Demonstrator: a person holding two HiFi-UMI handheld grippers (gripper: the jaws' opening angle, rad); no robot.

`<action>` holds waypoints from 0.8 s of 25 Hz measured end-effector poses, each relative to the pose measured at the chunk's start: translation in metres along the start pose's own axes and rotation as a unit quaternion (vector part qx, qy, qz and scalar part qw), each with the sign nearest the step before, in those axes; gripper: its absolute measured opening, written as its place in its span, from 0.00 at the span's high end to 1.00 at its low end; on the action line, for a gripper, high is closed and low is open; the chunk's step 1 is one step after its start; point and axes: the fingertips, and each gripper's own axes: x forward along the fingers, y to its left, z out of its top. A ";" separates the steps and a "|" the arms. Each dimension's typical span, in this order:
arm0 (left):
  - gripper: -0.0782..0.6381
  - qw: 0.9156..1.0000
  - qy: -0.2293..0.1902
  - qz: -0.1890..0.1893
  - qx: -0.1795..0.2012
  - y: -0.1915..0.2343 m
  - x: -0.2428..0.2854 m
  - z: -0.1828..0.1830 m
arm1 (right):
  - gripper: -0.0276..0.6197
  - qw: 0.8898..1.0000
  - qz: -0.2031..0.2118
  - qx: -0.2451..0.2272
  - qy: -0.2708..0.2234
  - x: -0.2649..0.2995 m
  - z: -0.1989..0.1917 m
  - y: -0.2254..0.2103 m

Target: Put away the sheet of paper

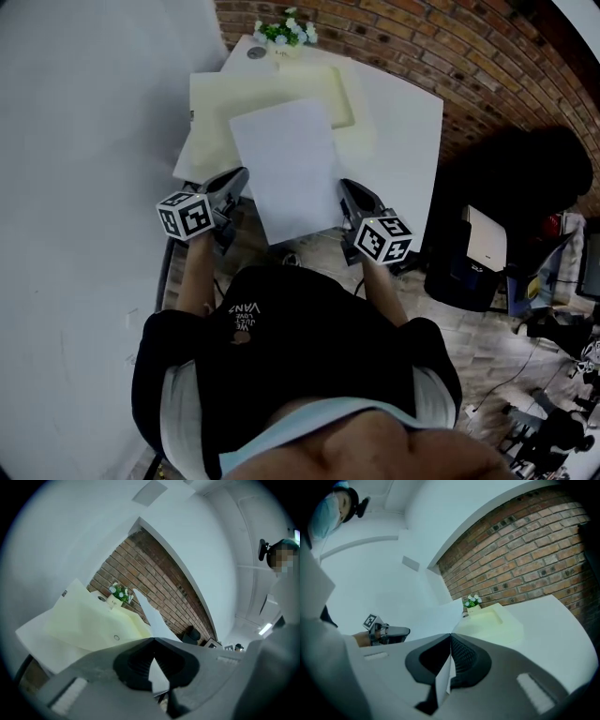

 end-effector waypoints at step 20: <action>0.89 1.000 0.008 0.002 -0.015 0.038 0.023 0.029 | 0.96 1.000 -0.006 0.007 0.009 0.049 0.015 -0.014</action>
